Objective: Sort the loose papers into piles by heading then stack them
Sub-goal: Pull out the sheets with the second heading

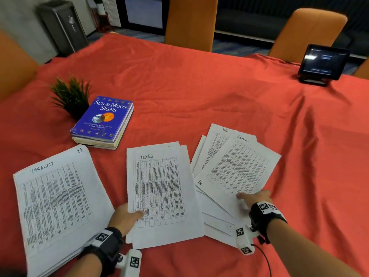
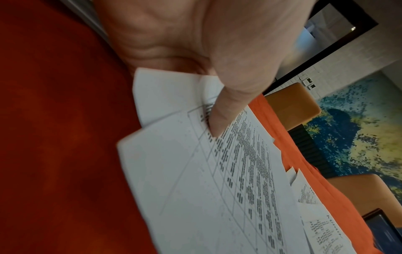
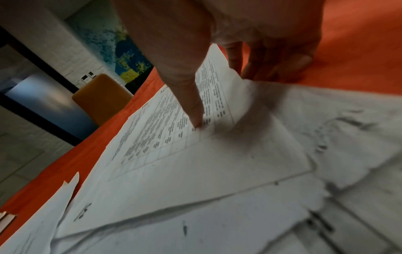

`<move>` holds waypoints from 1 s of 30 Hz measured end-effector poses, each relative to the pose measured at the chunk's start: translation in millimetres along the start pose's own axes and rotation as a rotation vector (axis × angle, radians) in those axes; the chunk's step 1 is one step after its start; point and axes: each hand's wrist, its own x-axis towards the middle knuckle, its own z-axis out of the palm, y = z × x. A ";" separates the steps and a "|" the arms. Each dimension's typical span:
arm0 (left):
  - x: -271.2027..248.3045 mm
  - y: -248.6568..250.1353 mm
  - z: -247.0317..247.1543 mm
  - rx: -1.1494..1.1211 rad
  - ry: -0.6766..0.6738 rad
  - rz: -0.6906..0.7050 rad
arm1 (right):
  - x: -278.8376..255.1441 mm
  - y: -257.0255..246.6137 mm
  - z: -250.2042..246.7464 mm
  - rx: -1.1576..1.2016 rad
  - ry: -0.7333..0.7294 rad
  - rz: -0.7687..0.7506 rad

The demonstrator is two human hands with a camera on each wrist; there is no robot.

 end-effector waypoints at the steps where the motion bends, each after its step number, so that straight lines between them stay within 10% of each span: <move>1: -0.1 -0.3 0.2 -0.003 -0.001 -0.001 | 2.4 -2.0 0.6 0.044 -0.016 0.007; 12: 0.7 -1.5 2.3 -0.032 0.016 -0.014 | 13.5 -1.8 -15.7 0.388 0.263 -0.239; 22: 5.4 0.1 1.2 -0.032 0.043 -0.063 | -4.5 -15.2 11.9 0.633 -0.189 -0.378; 30: -2.5 4.2 -1.2 -0.042 0.041 -0.086 | -13.9 -42.7 -17.7 0.757 0.242 -0.547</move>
